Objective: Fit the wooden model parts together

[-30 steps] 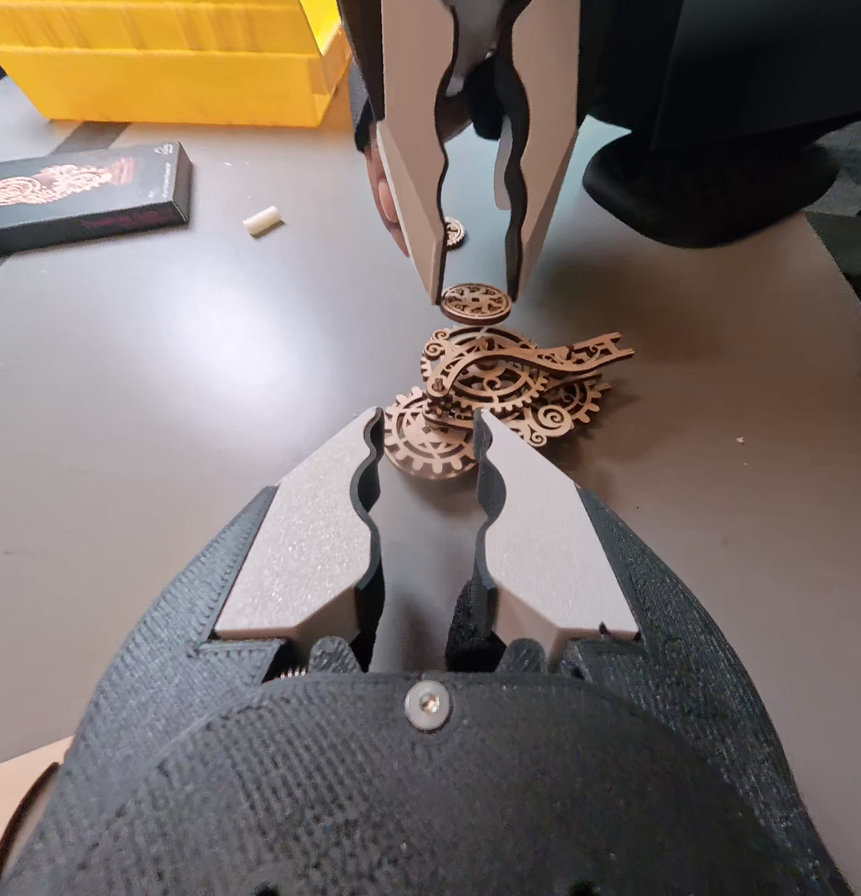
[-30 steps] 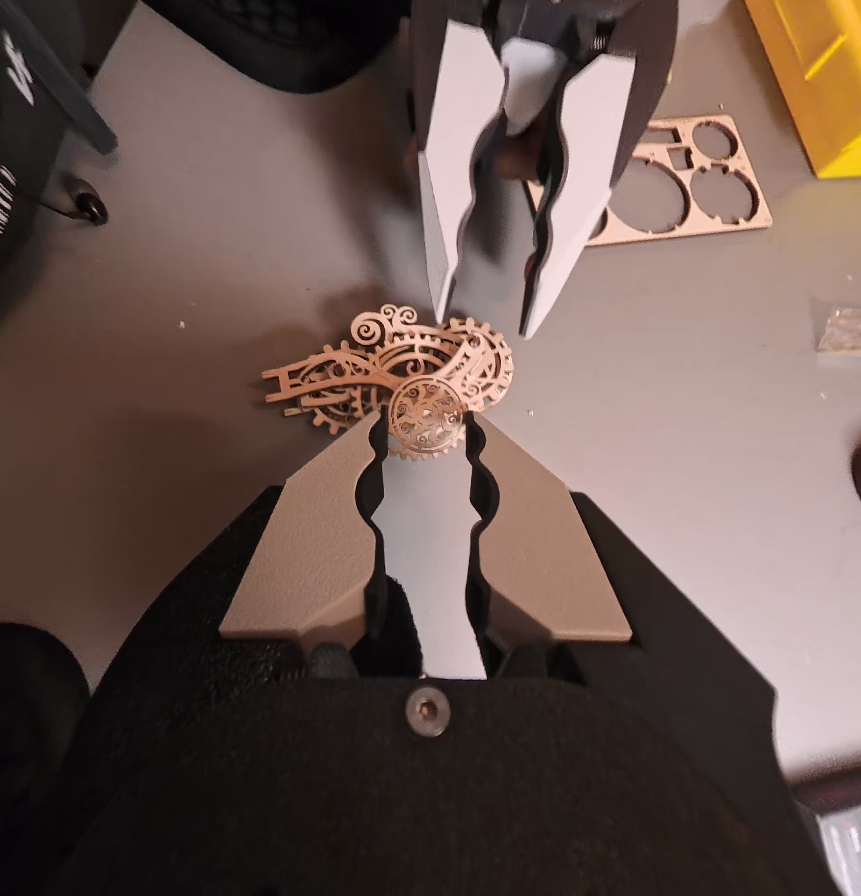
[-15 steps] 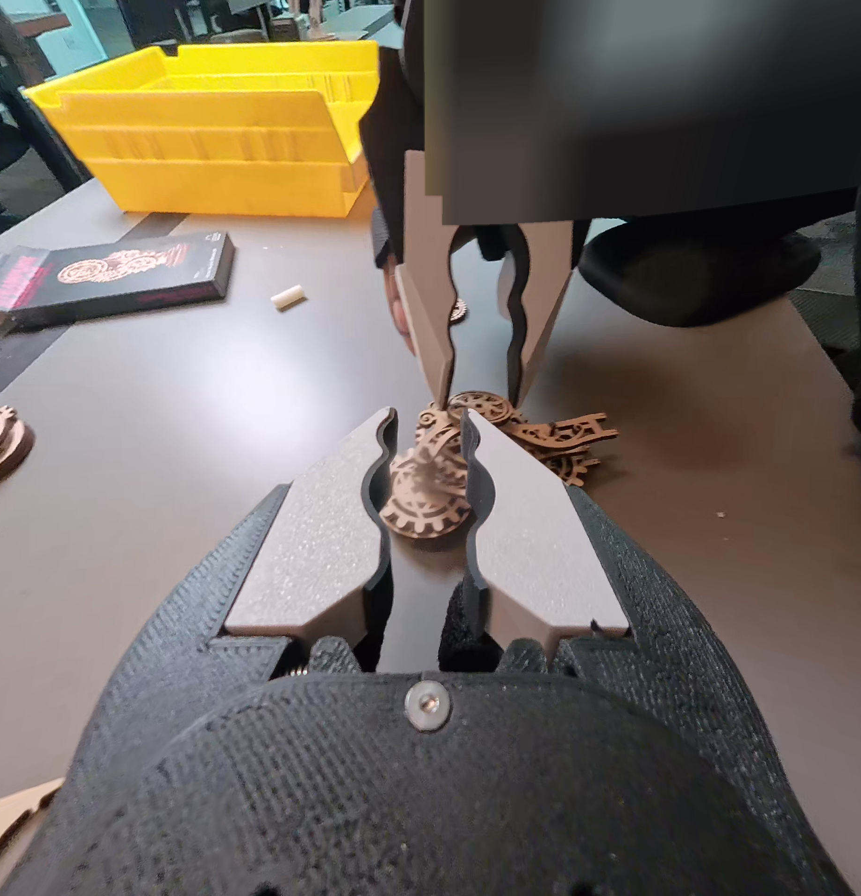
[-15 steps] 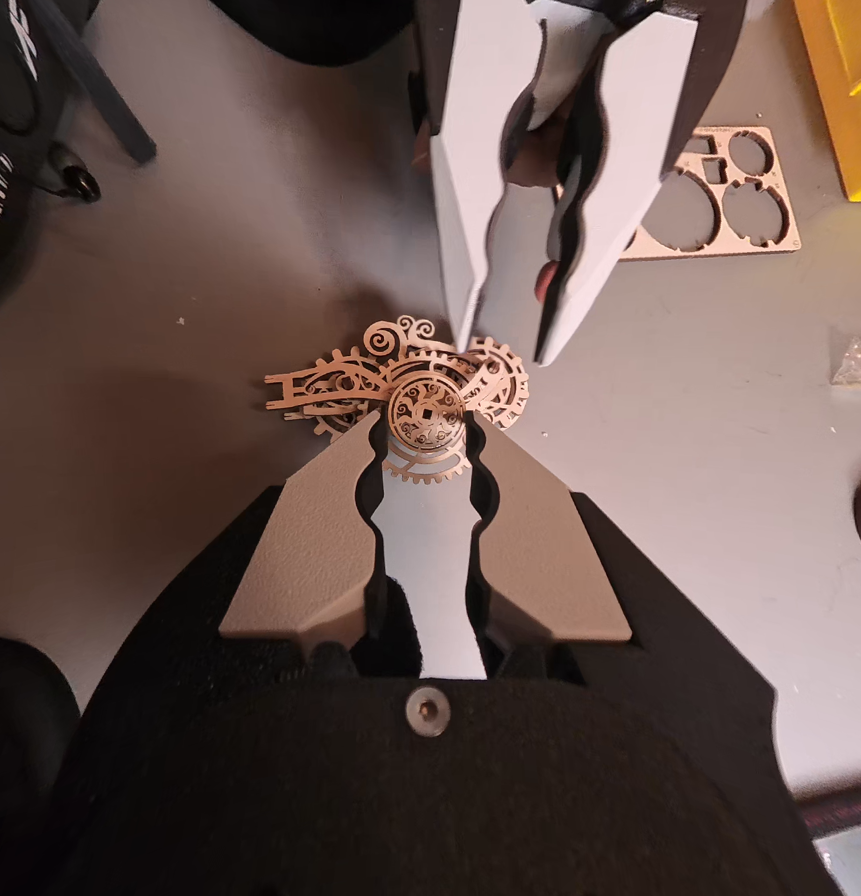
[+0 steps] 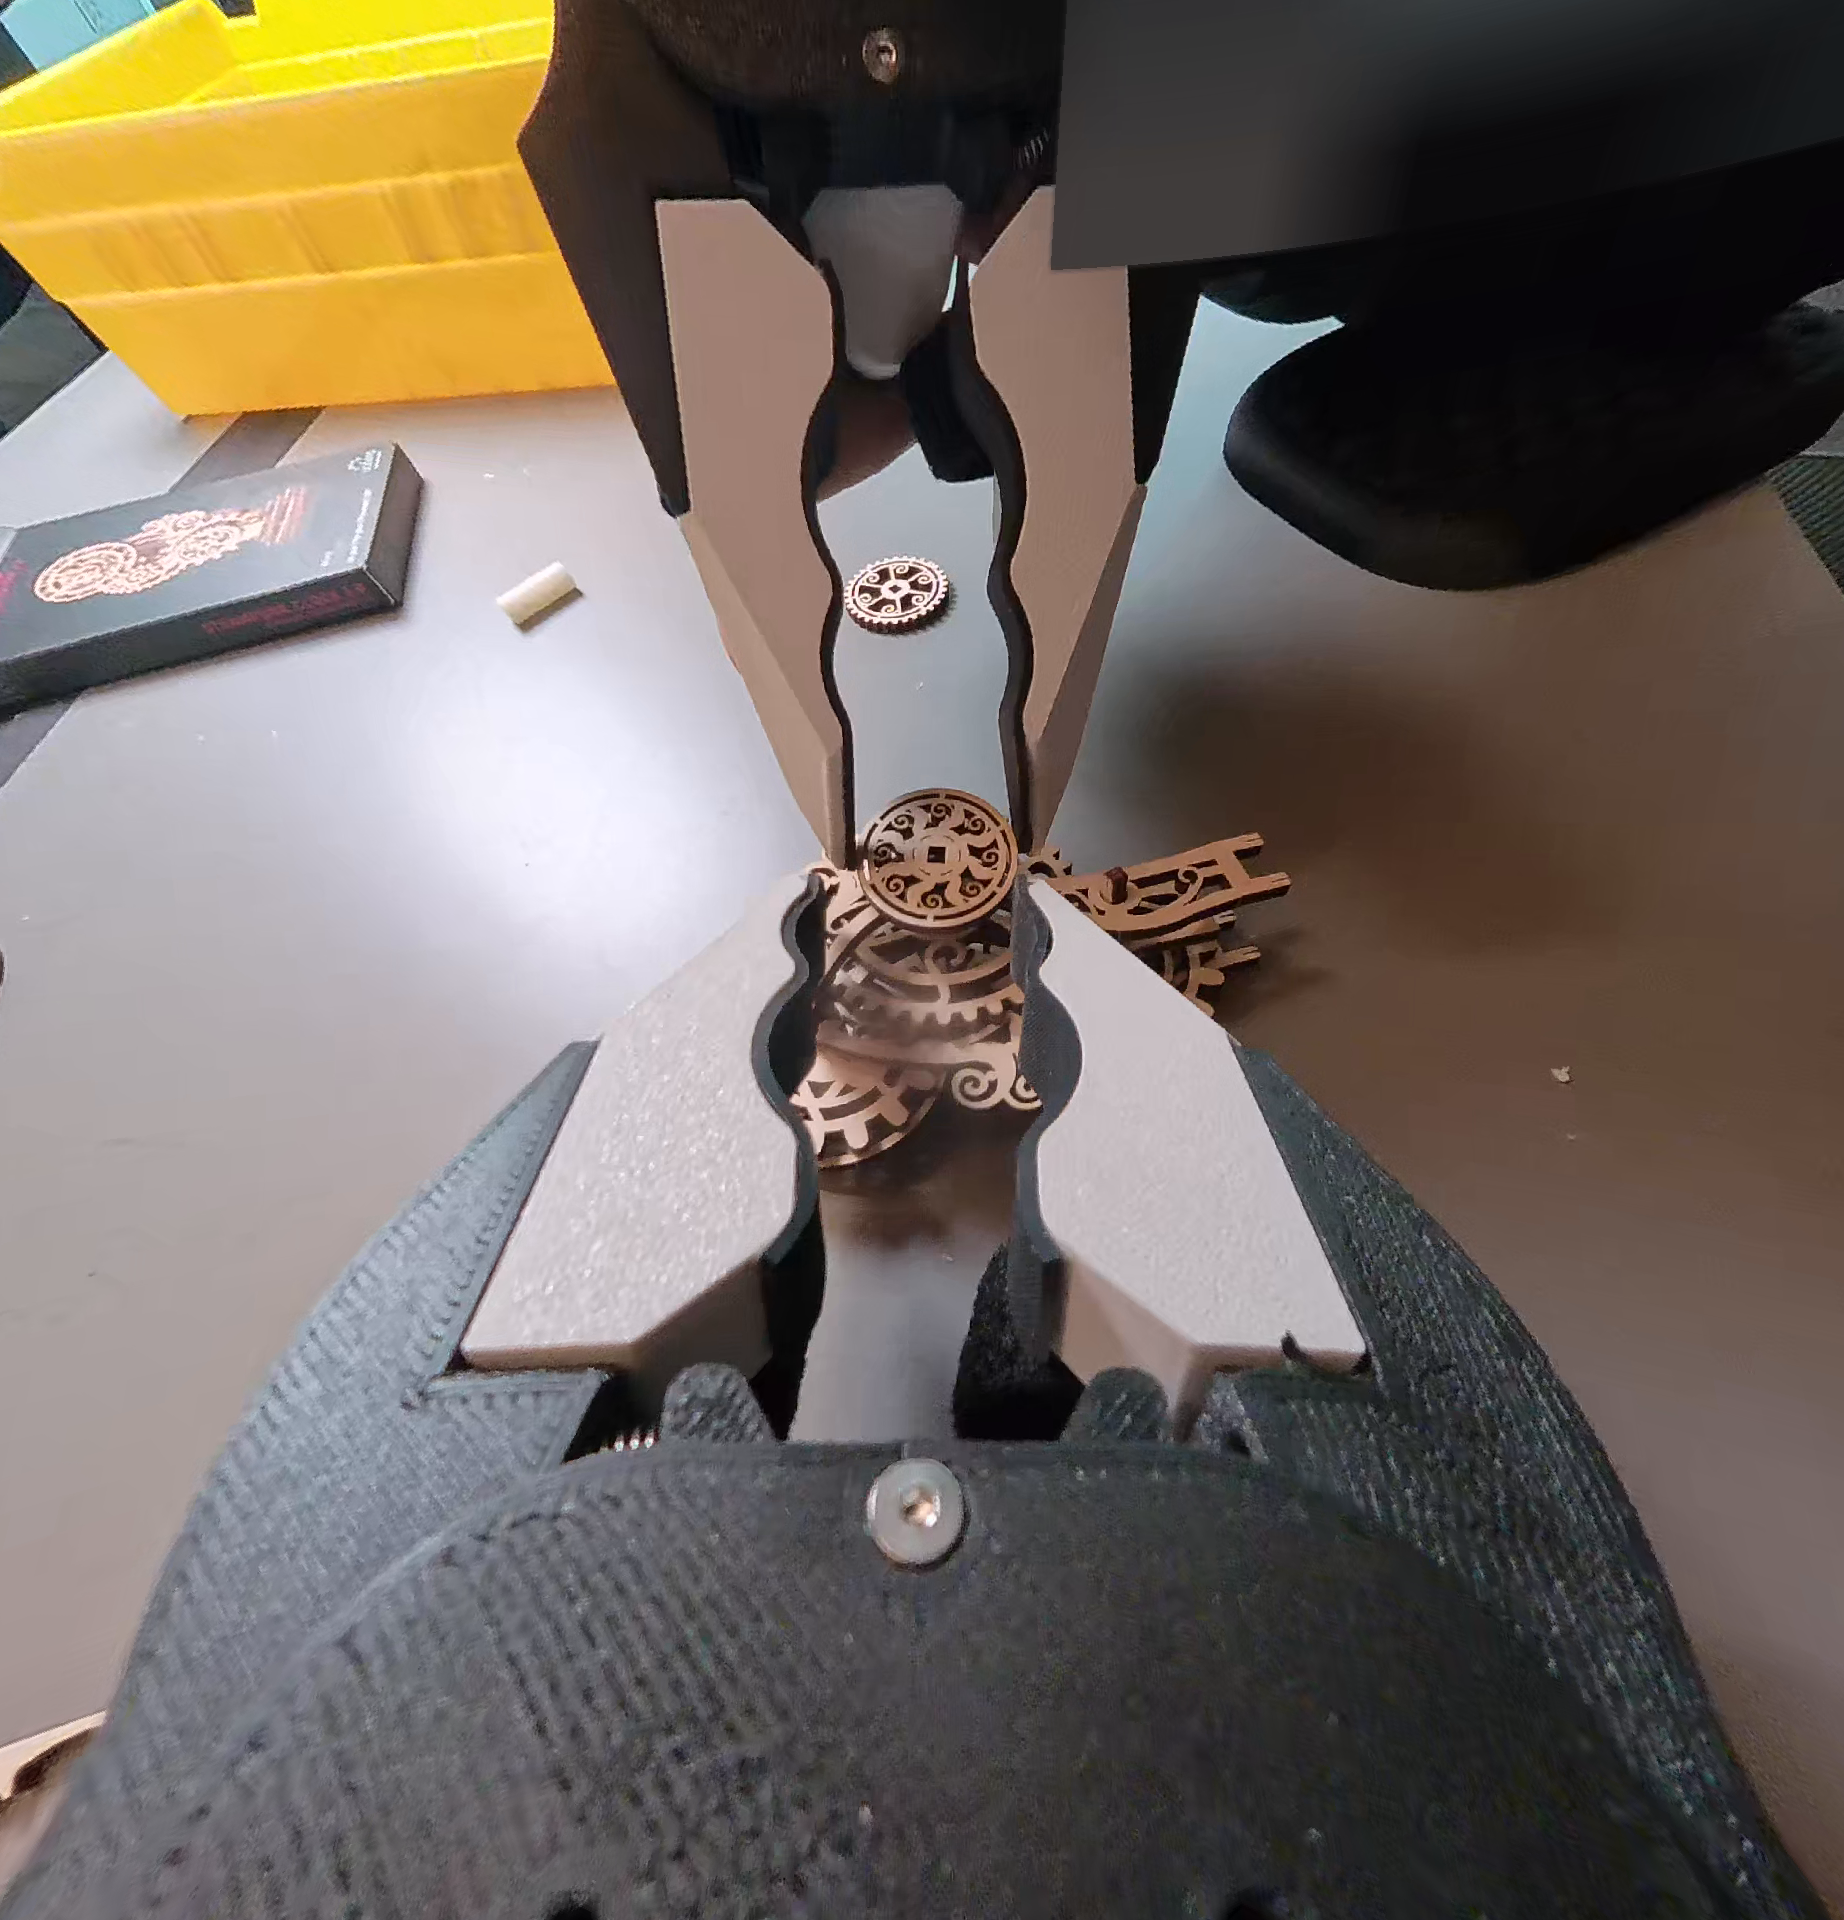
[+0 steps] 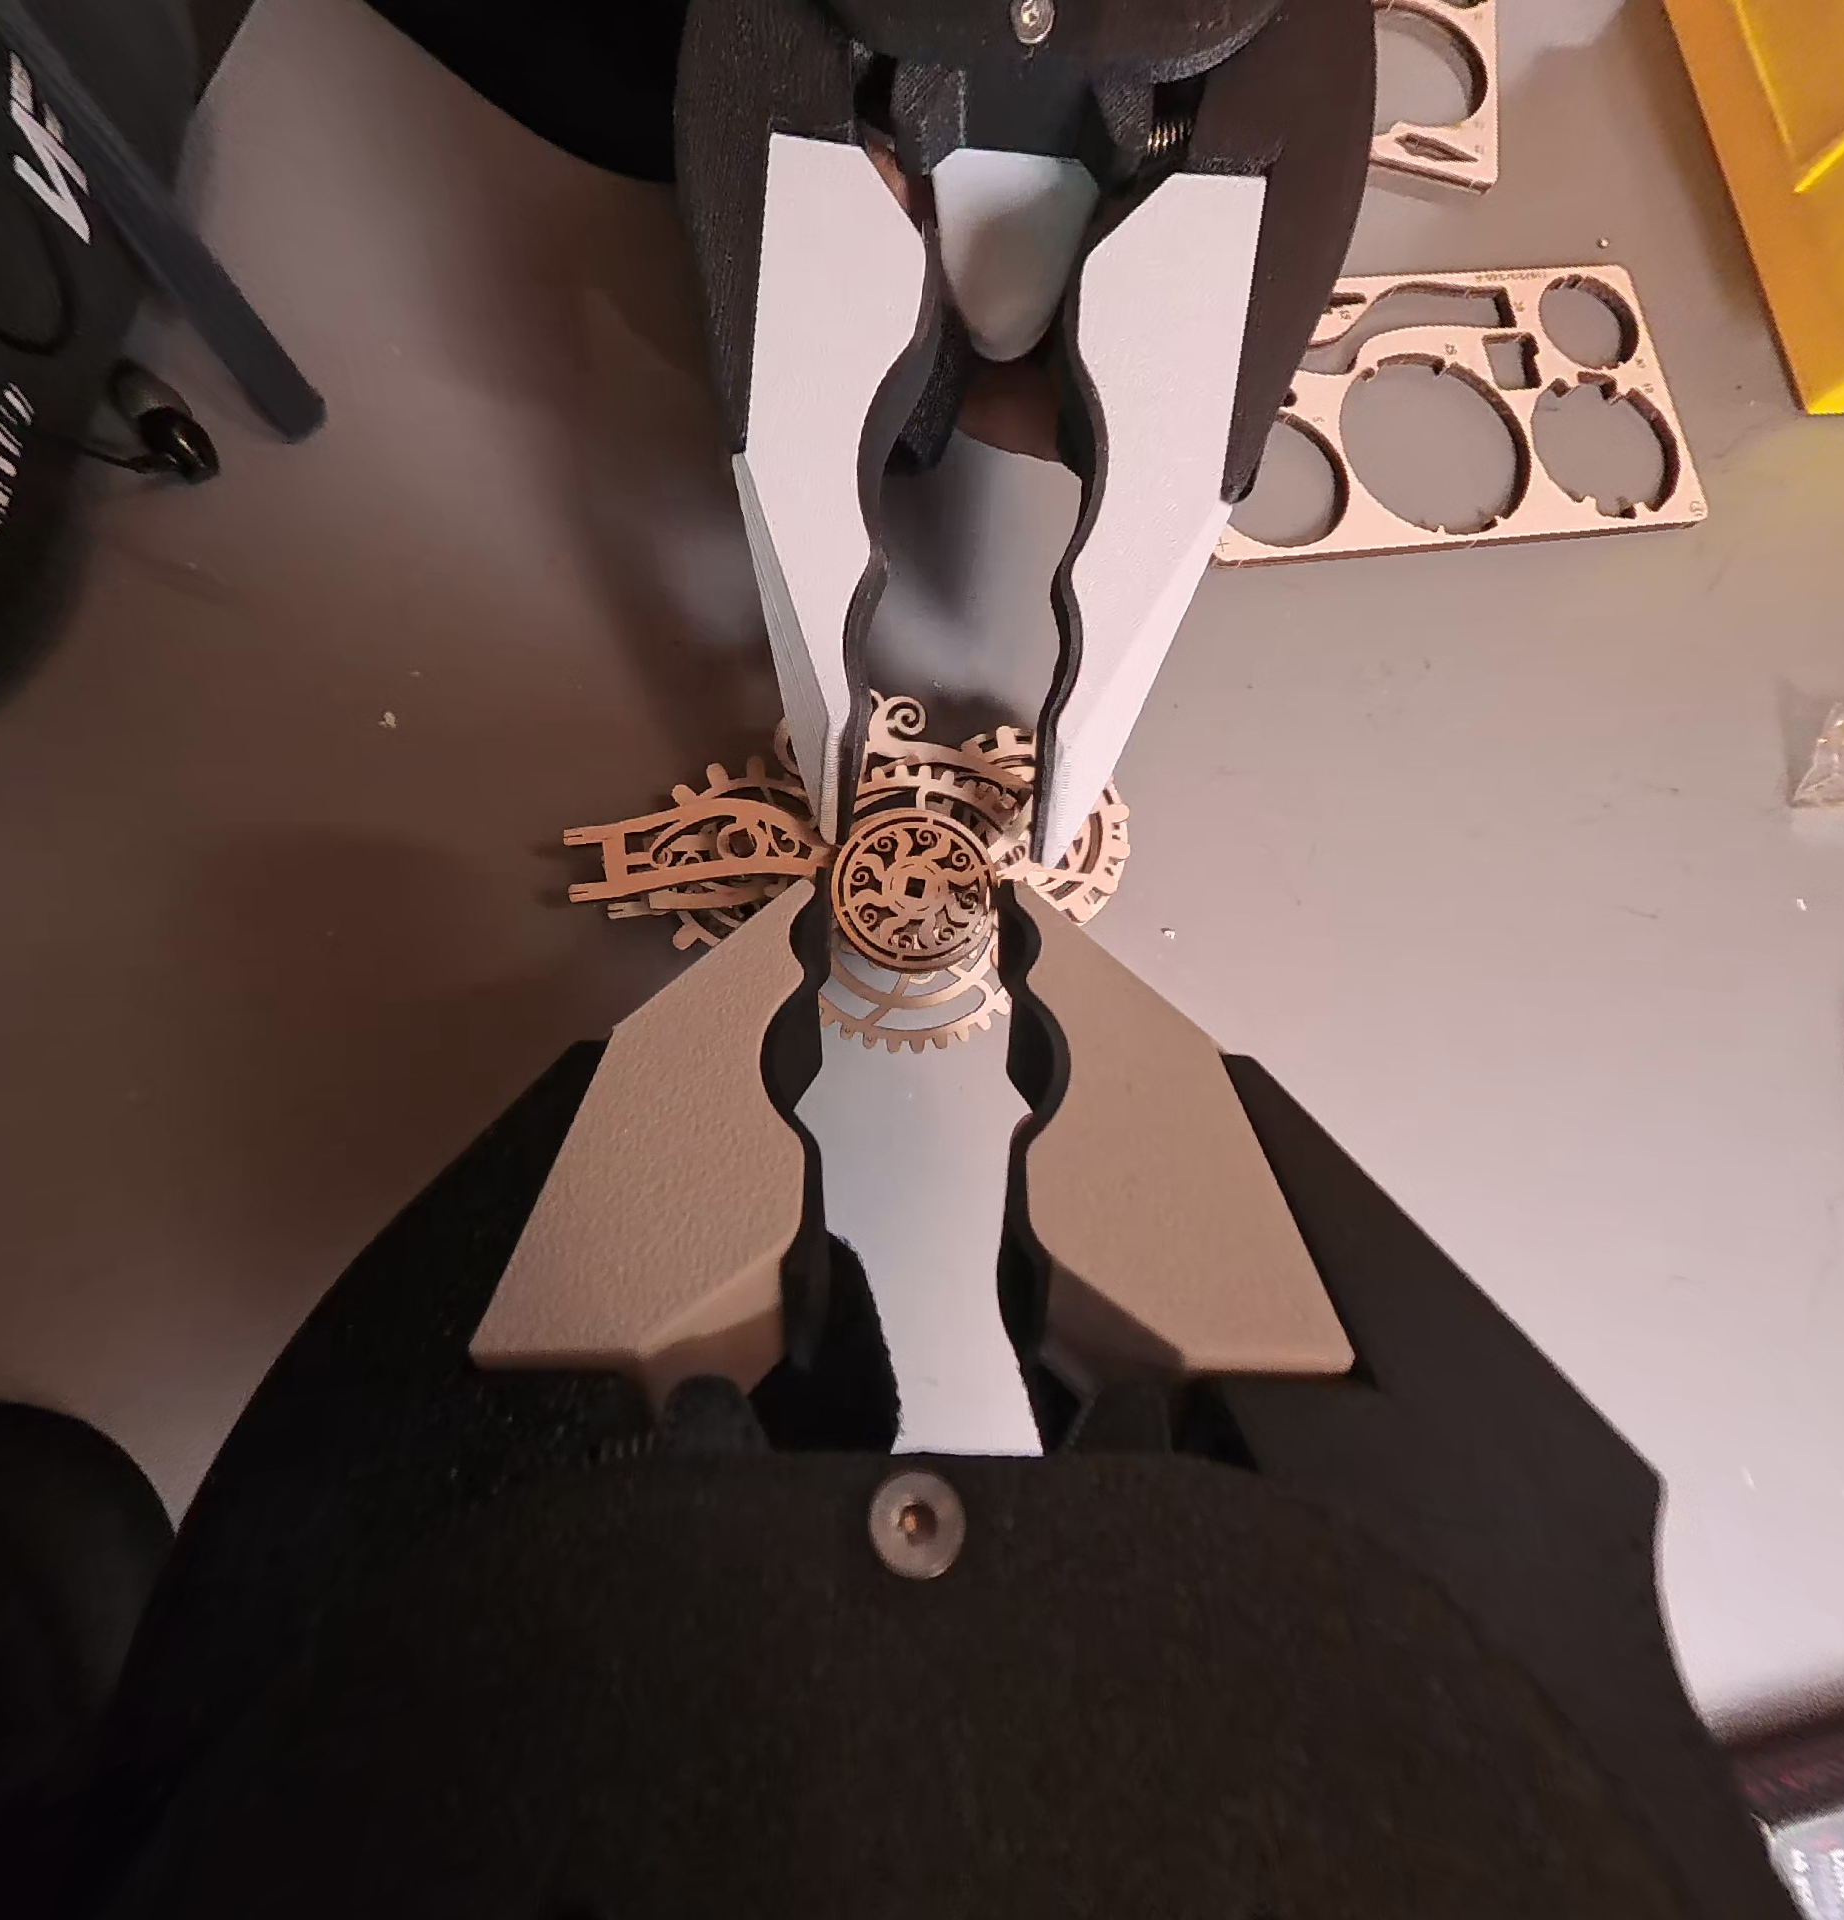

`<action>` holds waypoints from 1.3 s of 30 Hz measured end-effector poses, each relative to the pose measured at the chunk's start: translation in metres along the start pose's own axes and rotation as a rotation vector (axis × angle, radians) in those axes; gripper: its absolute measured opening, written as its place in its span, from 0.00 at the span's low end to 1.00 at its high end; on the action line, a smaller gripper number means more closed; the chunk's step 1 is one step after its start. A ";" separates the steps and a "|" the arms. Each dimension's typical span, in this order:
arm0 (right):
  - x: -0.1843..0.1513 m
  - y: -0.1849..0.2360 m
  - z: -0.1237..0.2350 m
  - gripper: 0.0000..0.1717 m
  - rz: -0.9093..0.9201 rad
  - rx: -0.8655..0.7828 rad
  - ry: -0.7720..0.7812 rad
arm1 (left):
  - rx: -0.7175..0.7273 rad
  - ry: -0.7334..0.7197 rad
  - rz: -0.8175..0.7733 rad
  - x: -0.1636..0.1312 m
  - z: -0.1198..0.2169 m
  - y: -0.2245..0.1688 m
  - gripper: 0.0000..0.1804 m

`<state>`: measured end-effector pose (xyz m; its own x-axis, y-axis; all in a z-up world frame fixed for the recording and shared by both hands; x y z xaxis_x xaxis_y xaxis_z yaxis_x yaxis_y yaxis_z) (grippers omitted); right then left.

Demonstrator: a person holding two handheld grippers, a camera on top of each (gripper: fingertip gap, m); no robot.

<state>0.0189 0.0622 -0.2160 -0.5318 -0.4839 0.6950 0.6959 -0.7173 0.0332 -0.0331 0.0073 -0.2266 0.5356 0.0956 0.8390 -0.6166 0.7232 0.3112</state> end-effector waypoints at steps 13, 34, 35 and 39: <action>-0.003 0.000 0.002 0.20 -0.036 0.000 -0.010 | 0.010 -0.009 0.009 -0.001 0.001 0.002 0.18; -0.014 0.008 0.009 0.22 -0.083 0.022 -0.034 | 0.031 -0.023 0.042 -0.006 0.010 0.009 0.18; -0.014 0.008 0.009 0.22 -0.081 0.022 -0.035 | 0.028 -0.025 0.041 -0.006 0.010 0.009 0.18; -0.013 0.008 0.008 0.22 -0.075 0.017 -0.034 | 0.024 -0.026 0.031 -0.005 0.010 0.007 0.18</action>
<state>0.0360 0.0670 -0.2189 -0.5662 -0.4113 0.7143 0.6631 -0.7420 0.0984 -0.0459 0.0055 -0.2246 0.5011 0.0998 0.8596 -0.6467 0.7033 0.2953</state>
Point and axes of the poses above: each gripper's, where its closed fingertips meet, z back along the fingers, x out of its top, y = z × x across the jaws, the point moved 5 cm from there along z, back along the fingers, and after that the axes turned 13 degrees about -z, right-handed, at the moved point
